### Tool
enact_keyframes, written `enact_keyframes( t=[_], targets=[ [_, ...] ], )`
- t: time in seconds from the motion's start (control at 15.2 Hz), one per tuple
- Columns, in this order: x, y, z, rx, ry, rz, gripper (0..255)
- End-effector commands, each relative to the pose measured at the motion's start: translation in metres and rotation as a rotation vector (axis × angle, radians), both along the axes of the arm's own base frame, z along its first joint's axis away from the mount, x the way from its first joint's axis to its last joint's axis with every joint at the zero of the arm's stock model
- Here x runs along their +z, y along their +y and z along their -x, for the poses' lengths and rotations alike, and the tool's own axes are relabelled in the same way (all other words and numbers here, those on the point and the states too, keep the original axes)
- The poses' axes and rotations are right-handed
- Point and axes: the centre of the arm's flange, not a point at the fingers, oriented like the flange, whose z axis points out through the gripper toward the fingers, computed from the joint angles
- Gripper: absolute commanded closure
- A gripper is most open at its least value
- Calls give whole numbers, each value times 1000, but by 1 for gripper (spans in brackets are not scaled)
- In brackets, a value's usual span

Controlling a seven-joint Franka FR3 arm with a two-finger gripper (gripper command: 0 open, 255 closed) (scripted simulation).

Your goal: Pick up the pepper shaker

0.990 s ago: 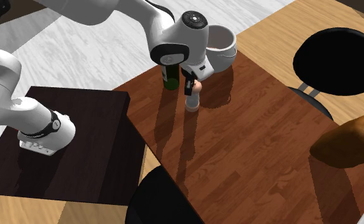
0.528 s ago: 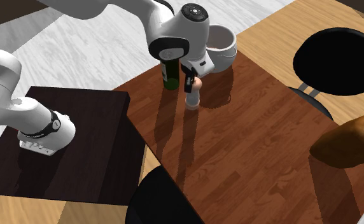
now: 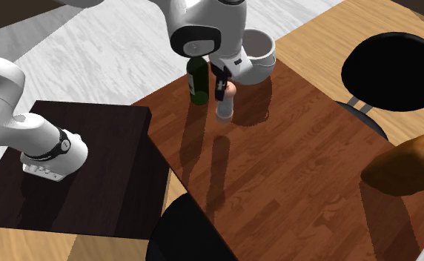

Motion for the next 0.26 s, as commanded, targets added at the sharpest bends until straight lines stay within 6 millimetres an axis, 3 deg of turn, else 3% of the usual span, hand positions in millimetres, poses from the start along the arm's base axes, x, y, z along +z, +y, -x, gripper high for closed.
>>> enact_keyframes(
  t=[0.0, 0.2],
  targets=[
    [11, -1, -1, 0, 0, 0, 255],
    [17, -1, -1, 0, 0, 0, 255]
  ],
)
